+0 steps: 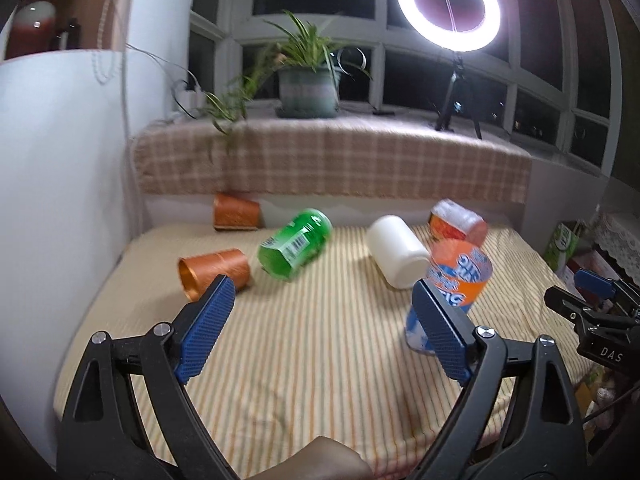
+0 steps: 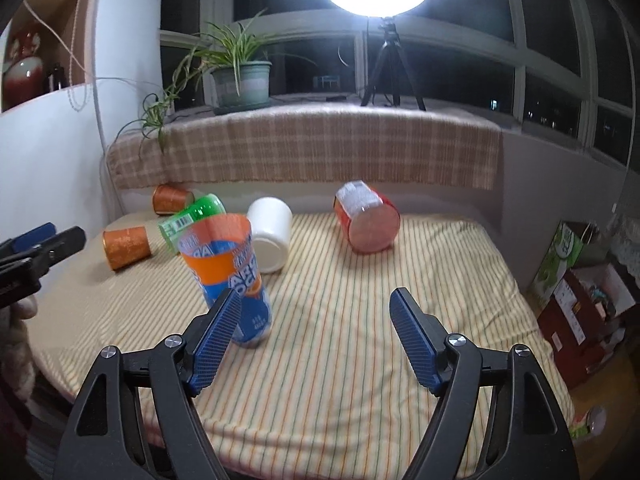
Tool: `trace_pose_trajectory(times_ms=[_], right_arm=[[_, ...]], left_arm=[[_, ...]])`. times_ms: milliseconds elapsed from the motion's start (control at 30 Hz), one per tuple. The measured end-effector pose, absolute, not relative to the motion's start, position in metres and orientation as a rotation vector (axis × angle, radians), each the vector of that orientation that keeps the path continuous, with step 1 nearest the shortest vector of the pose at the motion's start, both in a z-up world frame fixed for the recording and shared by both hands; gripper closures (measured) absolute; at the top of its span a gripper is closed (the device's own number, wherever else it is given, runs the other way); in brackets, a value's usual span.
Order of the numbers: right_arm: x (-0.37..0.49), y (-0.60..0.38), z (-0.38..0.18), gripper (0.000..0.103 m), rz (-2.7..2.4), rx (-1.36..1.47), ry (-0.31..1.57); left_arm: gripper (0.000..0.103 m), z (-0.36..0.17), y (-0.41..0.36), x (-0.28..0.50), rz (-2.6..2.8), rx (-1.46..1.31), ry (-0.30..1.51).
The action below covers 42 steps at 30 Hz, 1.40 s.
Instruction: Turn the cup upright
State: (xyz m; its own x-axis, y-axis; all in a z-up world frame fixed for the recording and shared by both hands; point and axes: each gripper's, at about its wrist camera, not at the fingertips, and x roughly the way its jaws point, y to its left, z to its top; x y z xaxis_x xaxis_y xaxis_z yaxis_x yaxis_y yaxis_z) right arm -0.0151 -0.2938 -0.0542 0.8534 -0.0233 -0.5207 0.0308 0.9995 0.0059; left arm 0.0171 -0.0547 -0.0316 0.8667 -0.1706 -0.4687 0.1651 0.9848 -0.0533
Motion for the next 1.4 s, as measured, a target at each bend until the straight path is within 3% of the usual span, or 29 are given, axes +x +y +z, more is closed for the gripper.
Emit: trace_pose_trajectory(times_ms=[200,267,533,1400], right_arm=[[-0.018,-0.289,-0.043,0.022,-0.069,0.016,0.482],[-0.021,-0.289,-0.039,0.020,-0.091,0.009,0.451],[-0.027,-0.289,-0.025,0.012,-0.170,0.005,0.350],[-0.029,-0.296,-0.021,0.012,-0.186,0.024,0.321]], left_arm=[[0.010,-0.024,-0.045,0.007,-0.129,-0.017,0.451],[0.000,-0.020,-0.044,0.002,-0.114,-0.010,0.422],[0.000,-0.007,-0.047,-0.009,-0.089,0.022,0.342],[0.000,0.006,-0.051,-0.009,-0.083,-0.003,0.330]])
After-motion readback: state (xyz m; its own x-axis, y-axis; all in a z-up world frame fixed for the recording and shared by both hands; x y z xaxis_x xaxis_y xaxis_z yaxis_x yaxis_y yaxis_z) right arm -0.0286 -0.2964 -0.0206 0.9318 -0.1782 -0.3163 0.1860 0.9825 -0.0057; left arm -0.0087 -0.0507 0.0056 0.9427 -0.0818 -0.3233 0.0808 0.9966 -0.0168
